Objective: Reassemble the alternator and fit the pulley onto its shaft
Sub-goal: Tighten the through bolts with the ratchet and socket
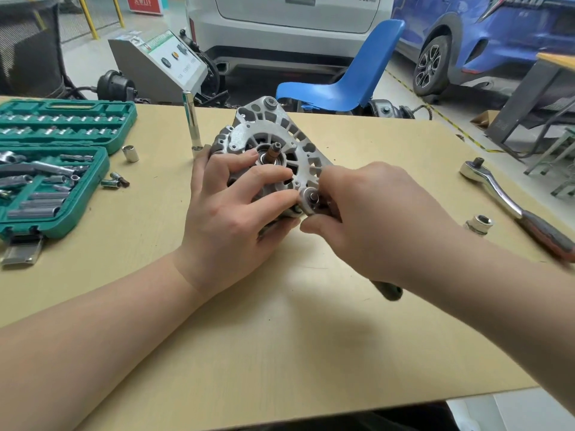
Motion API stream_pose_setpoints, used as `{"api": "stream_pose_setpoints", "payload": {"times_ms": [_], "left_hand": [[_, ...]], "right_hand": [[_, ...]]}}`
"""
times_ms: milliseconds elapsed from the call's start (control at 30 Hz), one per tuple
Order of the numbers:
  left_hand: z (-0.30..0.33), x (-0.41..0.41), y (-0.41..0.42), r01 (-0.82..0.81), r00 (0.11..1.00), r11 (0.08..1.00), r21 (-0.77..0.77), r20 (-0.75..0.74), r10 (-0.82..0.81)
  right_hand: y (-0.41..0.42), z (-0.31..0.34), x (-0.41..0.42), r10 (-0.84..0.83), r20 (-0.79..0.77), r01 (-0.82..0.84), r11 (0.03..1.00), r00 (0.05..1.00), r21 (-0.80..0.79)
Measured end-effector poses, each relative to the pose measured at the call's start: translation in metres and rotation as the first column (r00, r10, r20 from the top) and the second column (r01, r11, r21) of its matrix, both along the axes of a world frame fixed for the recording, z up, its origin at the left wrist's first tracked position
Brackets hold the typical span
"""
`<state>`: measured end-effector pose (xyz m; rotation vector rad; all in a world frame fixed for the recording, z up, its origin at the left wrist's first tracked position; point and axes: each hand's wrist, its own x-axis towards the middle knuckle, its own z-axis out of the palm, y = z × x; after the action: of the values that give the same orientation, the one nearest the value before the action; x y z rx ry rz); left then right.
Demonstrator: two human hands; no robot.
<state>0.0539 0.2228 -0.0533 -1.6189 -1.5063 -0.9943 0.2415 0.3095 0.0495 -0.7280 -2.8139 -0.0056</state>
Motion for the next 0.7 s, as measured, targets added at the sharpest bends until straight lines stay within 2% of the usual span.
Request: {"api": "stream_pose_setpoints", "payload": {"times_ms": [133, 200, 233, 300, 367, 433, 500, 700], "left_hand": [[-0.001, -0.003, -0.002, 0.018, 1.0, 1.0, -0.003, 0.005, -0.018], [-0.001, -0.003, -0.001, 0.019, 1.0, 1.0, -0.009, -0.002, -0.019], [0.0, -0.002, 0.0, 0.018, 1.0, 1.0, -0.009, -0.008, -0.018], [0.0, -0.003, 0.002, 0.012, 1.0, 1.0, -0.01, -0.02, -0.012], [-0.001, -0.003, 0.002, 0.004, 1.0, 1.0, -0.011, -0.026, -0.005], [-0.003, -0.005, 0.002, -0.002, 0.999, 1.0, -0.007, -0.032, 0.002], [-0.004, -0.007, 0.001, 0.001, 0.999, 1.0, -0.002, -0.04, -0.001], [-0.004, -0.01, 0.003, 0.072, 0.997, 0.996, 0.046, -0.013, -0.071]], "right_hand": [[0.0, -0.008, -0.002, -0.062, -0.113, 0.032, 0.969, 0.992, -0.247], [0.003, -0.002, -0.001, -0.026, -0.085, 0.003, 0.965, 0.996, -0.264], [0.005, 0.002, 0.0, 0.005, -0.034, -0.011, 0.981, 0.999, -0.193], [0.011, 0.01, 0.001, 0.069, 0.1, -0.076, 0.995, 0.993, 0.069], [0.015, 0.018, -0.002, 0.144, 0.194, -0.196, 0.939, 0.97, 0.282], [0.015, 0.024, -0.007, 0.195, 0.258, -0.277, 0.899, 0.946, 0.339], [0.015, 0.028, -0.009, 0.166, 0.31, -0.277, 0.892, 0.936, 0.358], [0.016, 0.023, -0.007, 0.099, 0.265, -0.204, 0.891, 0.959, 0.406]]}}
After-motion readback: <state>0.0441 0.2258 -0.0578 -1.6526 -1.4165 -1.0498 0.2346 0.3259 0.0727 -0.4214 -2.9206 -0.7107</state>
